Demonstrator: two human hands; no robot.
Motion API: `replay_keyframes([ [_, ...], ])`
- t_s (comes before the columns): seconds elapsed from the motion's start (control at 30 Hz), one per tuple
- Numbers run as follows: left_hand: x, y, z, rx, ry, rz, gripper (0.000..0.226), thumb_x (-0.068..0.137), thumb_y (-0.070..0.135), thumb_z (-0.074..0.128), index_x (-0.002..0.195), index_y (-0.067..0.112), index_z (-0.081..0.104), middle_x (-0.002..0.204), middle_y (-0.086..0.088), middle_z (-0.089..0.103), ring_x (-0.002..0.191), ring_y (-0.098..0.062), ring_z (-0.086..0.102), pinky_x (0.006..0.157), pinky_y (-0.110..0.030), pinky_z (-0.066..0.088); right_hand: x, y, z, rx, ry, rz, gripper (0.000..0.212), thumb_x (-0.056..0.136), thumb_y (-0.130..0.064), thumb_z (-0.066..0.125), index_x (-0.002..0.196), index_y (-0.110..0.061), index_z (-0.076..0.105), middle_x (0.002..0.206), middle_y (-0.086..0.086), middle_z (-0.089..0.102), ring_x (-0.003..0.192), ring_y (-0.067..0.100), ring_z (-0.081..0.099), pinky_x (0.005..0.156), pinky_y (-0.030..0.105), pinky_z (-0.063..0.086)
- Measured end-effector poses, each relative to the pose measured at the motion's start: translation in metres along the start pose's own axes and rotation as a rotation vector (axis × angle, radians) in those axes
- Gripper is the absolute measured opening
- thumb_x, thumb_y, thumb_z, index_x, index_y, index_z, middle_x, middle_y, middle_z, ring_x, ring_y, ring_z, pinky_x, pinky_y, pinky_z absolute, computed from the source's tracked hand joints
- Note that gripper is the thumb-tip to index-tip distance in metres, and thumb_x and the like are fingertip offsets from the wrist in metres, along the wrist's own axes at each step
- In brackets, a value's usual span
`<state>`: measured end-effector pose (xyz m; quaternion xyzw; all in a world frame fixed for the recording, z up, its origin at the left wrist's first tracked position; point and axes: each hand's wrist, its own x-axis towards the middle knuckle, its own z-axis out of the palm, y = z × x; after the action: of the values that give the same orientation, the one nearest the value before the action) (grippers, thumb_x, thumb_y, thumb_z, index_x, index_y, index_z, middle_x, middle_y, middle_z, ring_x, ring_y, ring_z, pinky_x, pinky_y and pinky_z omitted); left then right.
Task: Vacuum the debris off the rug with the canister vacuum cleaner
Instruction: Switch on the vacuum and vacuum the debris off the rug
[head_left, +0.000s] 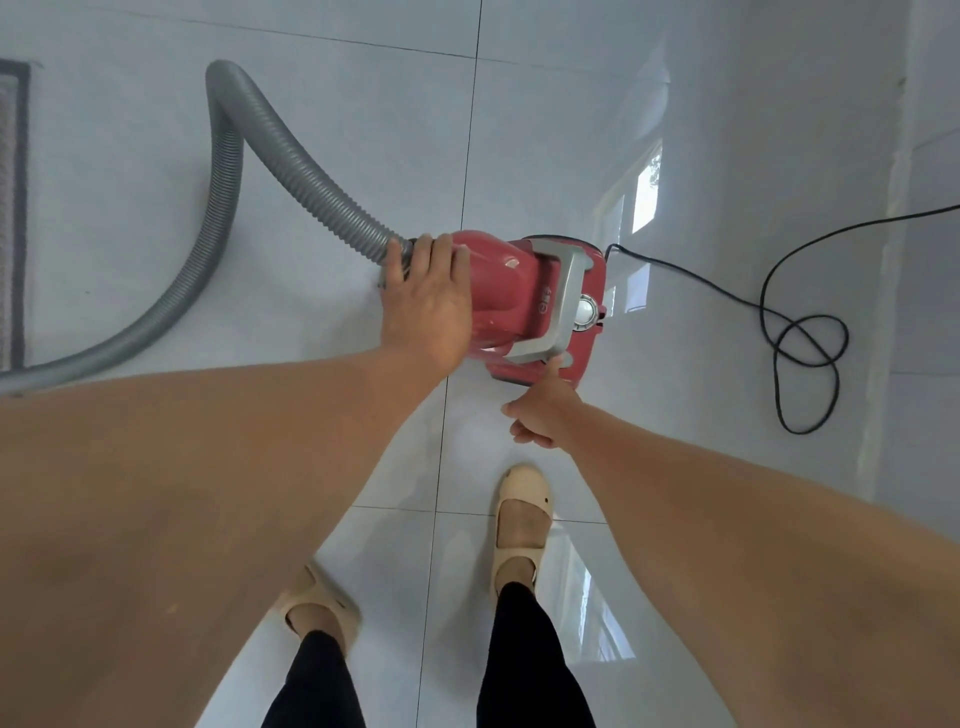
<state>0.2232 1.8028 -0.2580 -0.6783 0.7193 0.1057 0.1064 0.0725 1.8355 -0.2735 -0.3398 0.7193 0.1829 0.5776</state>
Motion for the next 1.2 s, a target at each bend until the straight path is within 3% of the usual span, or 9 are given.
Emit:
replay_keyframes([
  [0.2,0.002,0.001,0.006,-0.034,0.060,0.000,0.050,0.085,0.011,0.056,0.133,0.000,0.049,0.134,-0.016,0.050,0.127,-0.035,0.044,0.114,-0.052,0.024,0.004,-0.004,-0.010,-0.096,-0.023,-0.021,0.072,0.093,-0.005,0.057,0.151,-0.007,0.015,0.103,0.009,0.059,0.061,0.014,0.057,0.029,0.013,0.038],
  [0.3,0.002,-0.002,0.001,-0.053,0.006,0.017,0.053,0.090,0.012,0.048,0.141,0.002,0.040,0.143,-0.014,0.041,0.135,-0.032,0.034,0.118,-0.049,0.014,0.007,-0.009,-0.006,-0.135,-0.070,0.064,0.076,0.097,-0.016,0.055,0.153,-0.005,0.006,0.080,0.002,0.071,0.063,0.013,0.058,0.044,0.022,0.039],
  [0.37,0.002,-0.005,-0.002,-0.082,-0.009,0.036,0.055,0.092,0.013,0.045,0.146,0.005,0.033,0.149,-0.012,0.034,0.141,-0.030,0.026,0.120,-0.048,0.008,0.009,-0.012,-0.002,-0.116,-0.073,0.110,0.072,0.096,-0.021,0.058,0.152,-0.004,0.016,0.065,0.001,0.071,0.060,0.012,0.058,0.047,0.022,0.036],
  [0.57,-0.016,-0.028,-0.025,-0.188,-0.042,0.036,0.061,0.091,0.015,0.053,0.147,0.009,0.031,0.152,-0.009,0.031,0.143,-0.028,0.023,0.121,-0.044,0.007,-0.025,-0.033,0.011,-0.161,-0.081,0.035,0.039,0.097,-0.018,0.052,0.132,0.000,0.046,0.111,0.014,0.072,0.069,0.018,0.058,0.042,0.021,0.037],
  [0.7,-0.035,-0.062,-0.044,-0.249,-0.054,-0.016,0.064,0.090,0.013,0.056,0.148,0.013,0.029,0.154,-0.005,0.028,0.144,-0.023,0.022,0.119,-0.041,0.008,-0.052,-0.059,0.028,-0.249,-0.017,-0.062,0.031,0.095,-0.016,0.050,0.118,0.003,0.056,0.109,0.016,0.072,0.077,0.020,0.058,0.049,0.024,0.033],
  [0.8,-0.052,-0.094,-0.054,-0.288,-0.051,-0.071,0.063,0.091,0.011,0.053,0.149,0.016,0.027,0.155,-0.003,0.026,0.145,-0.022,0.020,0.120,-0.040,0.008,-0.070,-0.086,0.044,-0.253,0.003,-0.098,0.015,0.096,-0.016,0.051,0.091,-0.003,0.058,0.109,0.020,0.071,0.074,0.021,0.057,0.051,0.024,0.034],
  [1.0,-0.095,-0.173,-0.065,-0.337,-0.063,-0.244,0.059,0.093,0.014,0.052,0.148,0.018,0.030,0.155,-0.003,0.026,0.144,-0.021,0.022,0.119,-0.039,0.010,-0.117,-0.151,0.095,-0.376,-0.015,-0.174,0.039,0.099,-0.016,0.049,0.132,0.005,0.052,0.089,0.010,0.067,0.077,0.022,0.061,0.068,0.029,0.047],
  [1.1,-0.120,-0.209,-0.070,-0.385,-0.093,-0.326,0.056,0.095,0.018,0.050,0.148,0.018,0.030,0.154,-0.002,0.028,0.141,-0.022,0.025,0.118,-0.038,0.013,-0.137,-0.176,0.128,-0.378,-0.011,-0.207,0.040,0.098,-0.013,0.050,0.135,0.003,0.047,0.092,0.013,0.069,0.071,0.022,0.065,0.052,0.021,0.044],
  [1.2,-0.147,-0.250,-0.072,-0.423,-0.130,-0.411,0.053,0.099,0.024,0.046,0.148,0.018,0.029,0.154,-0.001,0.027,0.140,-0.023,0.027,0.116,-0.038,0.016,-0.153,-0.198,0.168,-0.444,0.005,-0.271,0.038,0.095,-0.012,0.052,0.131,0.002,0.051,0.096,0.016,0.074,0.076,0.025,0.070,0.055,0.023,0.045],
])
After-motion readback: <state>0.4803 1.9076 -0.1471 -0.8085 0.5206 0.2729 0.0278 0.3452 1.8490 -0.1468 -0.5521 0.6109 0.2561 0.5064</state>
